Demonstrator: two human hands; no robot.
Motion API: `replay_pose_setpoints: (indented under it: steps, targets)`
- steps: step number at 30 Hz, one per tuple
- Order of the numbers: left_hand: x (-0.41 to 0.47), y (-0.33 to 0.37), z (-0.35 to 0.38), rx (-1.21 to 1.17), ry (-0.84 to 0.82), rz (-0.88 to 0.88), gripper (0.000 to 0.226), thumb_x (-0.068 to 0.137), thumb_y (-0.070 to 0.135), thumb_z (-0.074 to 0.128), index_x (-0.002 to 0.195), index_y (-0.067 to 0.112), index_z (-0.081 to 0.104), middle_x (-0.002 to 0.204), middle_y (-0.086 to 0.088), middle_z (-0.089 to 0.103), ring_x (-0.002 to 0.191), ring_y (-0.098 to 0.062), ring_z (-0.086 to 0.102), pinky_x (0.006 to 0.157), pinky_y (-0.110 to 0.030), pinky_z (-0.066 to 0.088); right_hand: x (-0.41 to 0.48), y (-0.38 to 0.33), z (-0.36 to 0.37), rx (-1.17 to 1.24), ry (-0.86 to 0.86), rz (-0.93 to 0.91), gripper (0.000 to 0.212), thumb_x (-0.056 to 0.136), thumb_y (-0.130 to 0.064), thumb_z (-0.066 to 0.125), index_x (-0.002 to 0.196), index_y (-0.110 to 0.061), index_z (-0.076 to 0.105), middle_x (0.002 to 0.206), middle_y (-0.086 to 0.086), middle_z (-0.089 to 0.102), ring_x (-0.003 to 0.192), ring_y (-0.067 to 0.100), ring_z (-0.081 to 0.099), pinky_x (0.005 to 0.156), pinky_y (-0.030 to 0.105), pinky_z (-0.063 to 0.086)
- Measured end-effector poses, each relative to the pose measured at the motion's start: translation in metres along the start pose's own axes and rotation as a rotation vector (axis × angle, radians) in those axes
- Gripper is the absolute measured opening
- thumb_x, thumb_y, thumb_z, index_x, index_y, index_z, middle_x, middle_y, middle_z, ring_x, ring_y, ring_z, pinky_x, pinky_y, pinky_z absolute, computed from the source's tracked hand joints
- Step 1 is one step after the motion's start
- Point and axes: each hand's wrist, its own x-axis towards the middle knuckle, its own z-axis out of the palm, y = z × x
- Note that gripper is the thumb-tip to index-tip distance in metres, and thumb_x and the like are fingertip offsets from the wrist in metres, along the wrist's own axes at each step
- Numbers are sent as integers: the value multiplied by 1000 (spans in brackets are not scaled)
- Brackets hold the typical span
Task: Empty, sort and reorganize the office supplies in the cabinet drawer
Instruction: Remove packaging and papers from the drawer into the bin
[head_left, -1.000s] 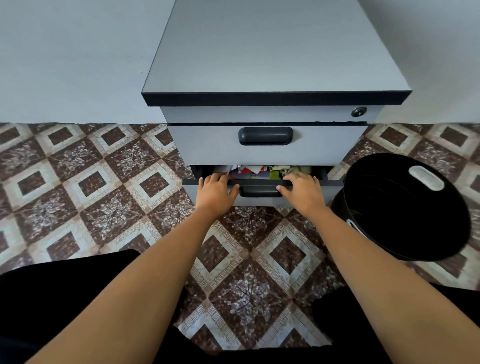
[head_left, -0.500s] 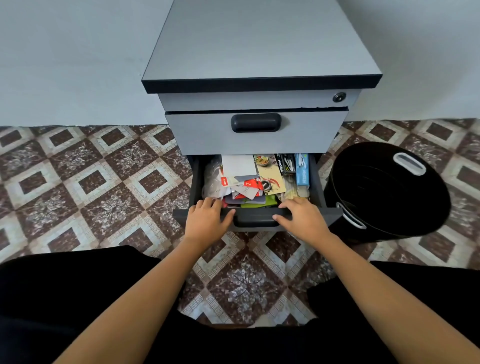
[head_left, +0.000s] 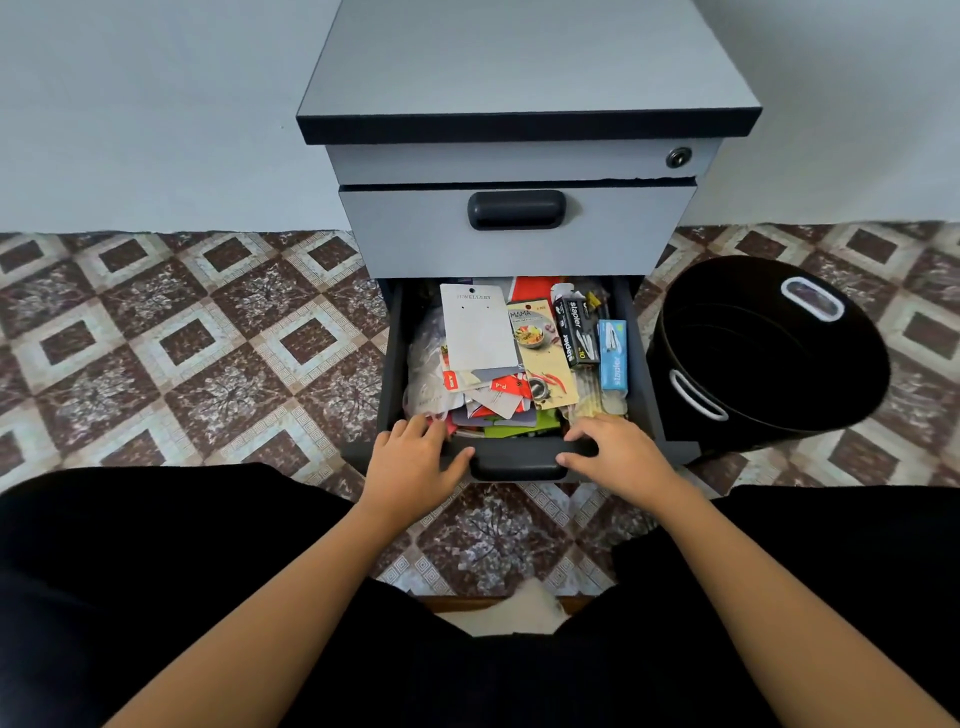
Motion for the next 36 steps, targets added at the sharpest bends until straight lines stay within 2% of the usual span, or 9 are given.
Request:
replay_pose_setpoints:
  steps: [6,9,13,19,25,30,33,36]
  targets:
    - [-11,-2,3,26,37,27,36,79,49,55,77,13,60,73,-3,56,66,-27,58,58,-35,45,-6,-1,1,23,-61,18,28,84,-40,66,106,-23,64,112,-4,62,102,14,55,87,31,46]
    - [-13,-2,5,11,34,31,37,82,49,57,79,13,60,76,-4,57,70,-27,58,61,-35,45,-6,0,0,58,-92,35,26,80,-39,71,100,-23,66,108,-4,63,100,15,57,87,34,49]
    - [-16,-4,4,-9,31,42,45,81,57,44,77,14,59,75,-2,56,70,-26,58,61,-34,44,-7,0,-1,91,-136,35,23,78,-38,73,94,-23,66,105,-5,64,99,14,57,87,33,49]
    - [-20,-6,4,-58,41,51,53,78,62,32,73,16,57,72,0,56,71,-24,57,62,-31,39,-8,-1,-4,96,-205,27,23,77,-36,75,93,-22,67,96,-8,61,89,8,54,74,22,43]
    - [-23,-5,5,-60,-18,32,56,77,65,25,74,18,55,74,3,55,76,-21,56,64,-30,39,-9,-2,-6,66,-274,8,25,76,-35,76,95,-21,68,99,-7,62,90,8,55,80,24,46]
    - [-23,-6,9,-73,3,46,47,79,62,32,68,20,50,67,5,51,69,-21,56,60,-27,36,-9,0,-7,115,-293,1,22,78,-32,75,95,-20,69,98,-6,64,91,9,58,82,22,48]
    - [-21,-6,8,-79,-25,23,47,80,64,27,67,23,46,68,7,50,71,-19,54,60,-27,37,-8,2,-7,163,-300,11,19,80,-32,73,94,-20,70,99,-5,66,93,9,60,85,25,49]
    - [-15,-5,4,-70,-60,-21,45,89,59,36,70,21,48,69,7,52,72,-17,55,58,-27,34,-7,3,-7,214,-246,28,18,83,-34,70,98,-22,69,92,-8,63,91,8,59,79,21,45]
